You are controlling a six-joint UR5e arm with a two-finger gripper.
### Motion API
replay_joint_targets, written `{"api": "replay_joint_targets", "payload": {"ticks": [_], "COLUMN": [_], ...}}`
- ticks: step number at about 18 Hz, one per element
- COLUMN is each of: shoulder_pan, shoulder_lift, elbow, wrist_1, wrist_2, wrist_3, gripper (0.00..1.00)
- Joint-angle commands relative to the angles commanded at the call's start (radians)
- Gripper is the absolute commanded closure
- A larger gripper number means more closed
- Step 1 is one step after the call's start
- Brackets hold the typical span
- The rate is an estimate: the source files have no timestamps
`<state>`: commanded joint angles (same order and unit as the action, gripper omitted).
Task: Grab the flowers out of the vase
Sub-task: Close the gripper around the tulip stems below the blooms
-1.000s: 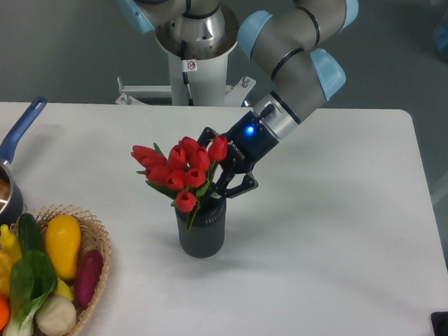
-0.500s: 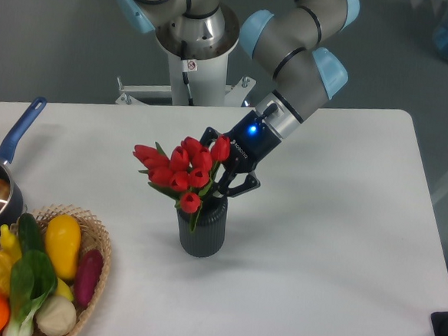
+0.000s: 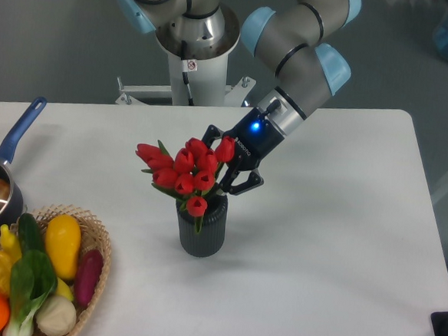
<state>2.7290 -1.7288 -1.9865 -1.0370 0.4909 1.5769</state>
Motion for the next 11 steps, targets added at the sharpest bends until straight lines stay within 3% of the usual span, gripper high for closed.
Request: {"api": "replay_joint_targets", "payload": {"ticks": [11], "shoulder_pan": [-0.002], "shoulder_lift": [0.024], "elbow": [-0.002], "wrist_1": [-0.002], "wrist_2": [-0.008], "wrist_3": [-0.029], "gripper": [0.63]}}
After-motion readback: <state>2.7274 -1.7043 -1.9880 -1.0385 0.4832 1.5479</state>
